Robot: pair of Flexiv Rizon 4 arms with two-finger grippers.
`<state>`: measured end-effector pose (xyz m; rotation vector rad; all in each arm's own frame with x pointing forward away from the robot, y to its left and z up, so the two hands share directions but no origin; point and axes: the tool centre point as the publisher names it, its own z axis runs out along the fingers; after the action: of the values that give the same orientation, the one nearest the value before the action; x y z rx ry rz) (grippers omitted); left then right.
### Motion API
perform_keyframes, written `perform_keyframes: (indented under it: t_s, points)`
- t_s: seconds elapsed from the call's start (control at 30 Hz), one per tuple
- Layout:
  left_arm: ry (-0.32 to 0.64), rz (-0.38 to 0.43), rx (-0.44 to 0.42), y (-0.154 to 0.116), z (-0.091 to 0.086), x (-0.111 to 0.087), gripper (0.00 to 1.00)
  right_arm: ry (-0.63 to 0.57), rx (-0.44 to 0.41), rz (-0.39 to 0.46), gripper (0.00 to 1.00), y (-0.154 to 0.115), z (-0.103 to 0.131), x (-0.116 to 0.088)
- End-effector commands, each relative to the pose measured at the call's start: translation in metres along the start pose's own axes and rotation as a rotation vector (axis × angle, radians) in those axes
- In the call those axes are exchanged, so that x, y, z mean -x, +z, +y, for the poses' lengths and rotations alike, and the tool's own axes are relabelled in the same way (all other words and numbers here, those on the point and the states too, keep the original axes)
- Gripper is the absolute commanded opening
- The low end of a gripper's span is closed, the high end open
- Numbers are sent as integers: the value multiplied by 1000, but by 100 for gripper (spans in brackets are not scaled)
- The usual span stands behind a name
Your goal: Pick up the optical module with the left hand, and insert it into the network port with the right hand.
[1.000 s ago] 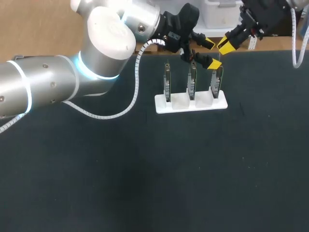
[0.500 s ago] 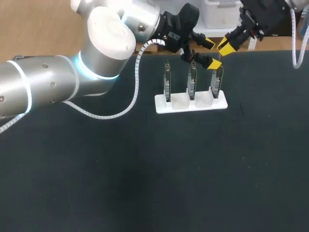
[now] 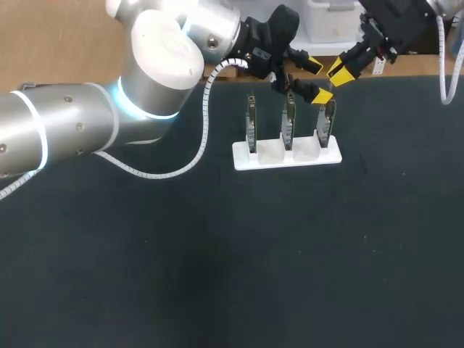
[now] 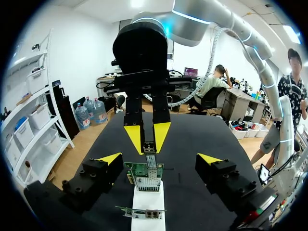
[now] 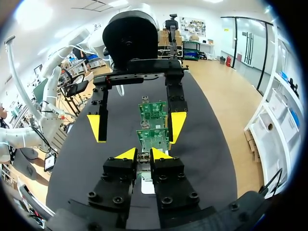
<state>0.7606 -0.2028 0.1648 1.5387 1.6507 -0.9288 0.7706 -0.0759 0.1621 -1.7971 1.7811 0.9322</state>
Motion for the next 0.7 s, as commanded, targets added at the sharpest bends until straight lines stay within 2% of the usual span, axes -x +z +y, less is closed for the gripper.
perform_keyframes:
  t_s: [0.03,0.7]
  points:
    - [-2,7,-1,1,1,1,100,1,-2,0,0,3,2,-2]
    - [-2,7,-1,1,1,1,100,-36,-8,20,0,4,3,-3]
